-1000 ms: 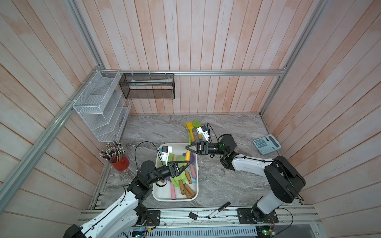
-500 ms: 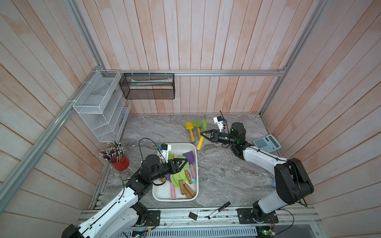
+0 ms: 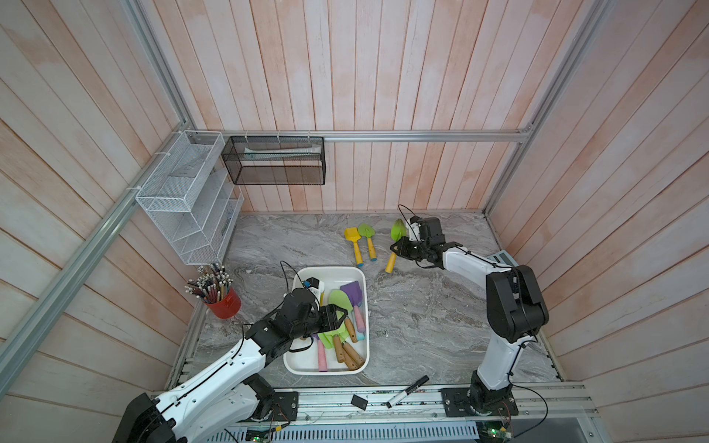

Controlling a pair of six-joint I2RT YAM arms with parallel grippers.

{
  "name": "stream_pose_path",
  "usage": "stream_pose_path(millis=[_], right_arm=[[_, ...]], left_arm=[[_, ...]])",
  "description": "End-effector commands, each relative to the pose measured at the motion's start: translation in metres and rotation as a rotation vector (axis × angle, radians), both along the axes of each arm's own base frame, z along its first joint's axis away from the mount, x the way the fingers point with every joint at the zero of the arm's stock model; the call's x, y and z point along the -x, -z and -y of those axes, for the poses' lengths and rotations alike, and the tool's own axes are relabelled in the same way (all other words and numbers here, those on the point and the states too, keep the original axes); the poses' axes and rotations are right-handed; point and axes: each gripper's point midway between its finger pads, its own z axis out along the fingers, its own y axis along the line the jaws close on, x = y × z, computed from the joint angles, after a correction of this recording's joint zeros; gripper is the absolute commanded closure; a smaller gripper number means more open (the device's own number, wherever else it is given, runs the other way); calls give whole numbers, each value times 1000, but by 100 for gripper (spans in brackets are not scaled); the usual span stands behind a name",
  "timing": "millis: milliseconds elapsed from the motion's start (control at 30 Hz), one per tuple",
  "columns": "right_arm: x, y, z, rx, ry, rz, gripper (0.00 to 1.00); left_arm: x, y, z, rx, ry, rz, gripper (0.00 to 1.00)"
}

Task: Take the shovel out of the storage box
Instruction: Place the shovel at the center of the board.

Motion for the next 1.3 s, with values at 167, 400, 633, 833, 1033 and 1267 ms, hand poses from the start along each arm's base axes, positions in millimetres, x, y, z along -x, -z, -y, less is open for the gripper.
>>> stream_pose_path(millis=[167, 400, 633, 833, 1033, 1267], right_arm=[[-53, 25, 20, 203, 51, -10, 82], [-82, 40, 9, 224, 37, -30, 82], [-96, 58, -7, 249, 6, -52, 82], [-105, 76, -13, 261, -4, -76, 81], [-107, 82, -25, 271, -23, -79, 81], [-103, 92, -33, 285, -35, -93, 80]], left_arm=[[7, 4, -9, -15, -13, 11, 41], [10, 6, -10, -14, -8, 4, 41], [11, 11, -9, -6, -12, -9, 41], [14, 16, -11, -3, -18, -22, 41], [18, 21, -14, 0, -25, -37, 41], [19, 26, -13, 2, -28, -48, 41]])
